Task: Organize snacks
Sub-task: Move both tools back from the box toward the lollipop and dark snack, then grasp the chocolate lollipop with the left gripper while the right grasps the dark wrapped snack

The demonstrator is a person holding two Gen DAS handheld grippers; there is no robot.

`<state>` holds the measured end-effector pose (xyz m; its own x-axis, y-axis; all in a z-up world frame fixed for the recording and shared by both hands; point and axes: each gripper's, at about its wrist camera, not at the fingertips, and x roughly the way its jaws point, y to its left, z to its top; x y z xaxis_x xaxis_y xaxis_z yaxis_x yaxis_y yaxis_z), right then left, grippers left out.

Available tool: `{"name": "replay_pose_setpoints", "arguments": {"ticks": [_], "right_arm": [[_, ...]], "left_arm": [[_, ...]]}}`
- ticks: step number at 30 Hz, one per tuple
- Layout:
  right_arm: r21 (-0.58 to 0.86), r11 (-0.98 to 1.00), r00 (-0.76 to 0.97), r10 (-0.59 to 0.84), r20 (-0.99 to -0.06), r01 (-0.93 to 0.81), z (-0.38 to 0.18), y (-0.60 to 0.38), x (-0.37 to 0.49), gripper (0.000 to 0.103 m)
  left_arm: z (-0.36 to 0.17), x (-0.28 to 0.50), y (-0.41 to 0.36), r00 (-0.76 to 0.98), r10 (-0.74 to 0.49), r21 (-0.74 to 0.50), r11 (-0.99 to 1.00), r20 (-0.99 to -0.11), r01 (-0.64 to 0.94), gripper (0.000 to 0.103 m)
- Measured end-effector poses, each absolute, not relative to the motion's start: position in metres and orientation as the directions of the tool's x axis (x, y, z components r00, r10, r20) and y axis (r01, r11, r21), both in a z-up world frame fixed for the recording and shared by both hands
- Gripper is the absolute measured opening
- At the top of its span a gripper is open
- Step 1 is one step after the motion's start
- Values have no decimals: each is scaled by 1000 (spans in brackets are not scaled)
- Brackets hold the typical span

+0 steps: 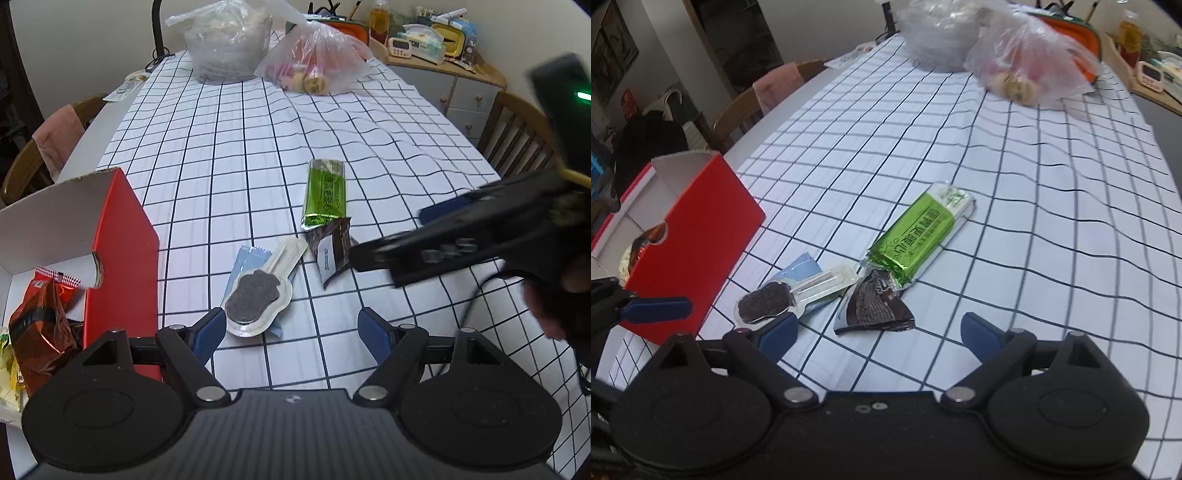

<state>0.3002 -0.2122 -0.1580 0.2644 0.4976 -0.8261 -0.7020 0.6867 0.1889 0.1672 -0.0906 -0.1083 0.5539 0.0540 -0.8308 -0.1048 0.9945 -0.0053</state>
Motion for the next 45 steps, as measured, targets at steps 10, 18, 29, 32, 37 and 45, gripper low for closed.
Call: {"name": "replay_pose_setpoints", "arguments": {"ticks": [10, 18, 29, 32, 37, 45], "right_arm": [[216, 663, 207, 498, -842, -716, -180, -192, 317, 77], [208, 659, 210, 496, -842, -722, -186, -188, 319, 62], [209, 660, 220, 504, -835, -721, -185, -199, 321, 47], [219, 670, 220, 506, -834, -710, -185, -207, 322, 46], [231, 681, 224, 510, -830, -695, -182, -217, 319, 46], [241, 697, 236, 513, -825, -675, -176, -228, 312, 45]], "left_arm": [[-123, 184, -95, 550, 152, 98, 987, -821, -126, 78], [-136, 204, -83, 524, 151, 104, 988, -838, -117, 78], [-153, 223, -64, 447, 76, 39, 995, -891, -91, 78], [-157, 225, -63, 437, 78, 45, 995, -896, -86, 78], [-160, 229, -62, 423, 73, 45, 996, -903, -76, 65], [-164, 231, -61, 414, 79, 59, 996, -907, -61, 55]]}}
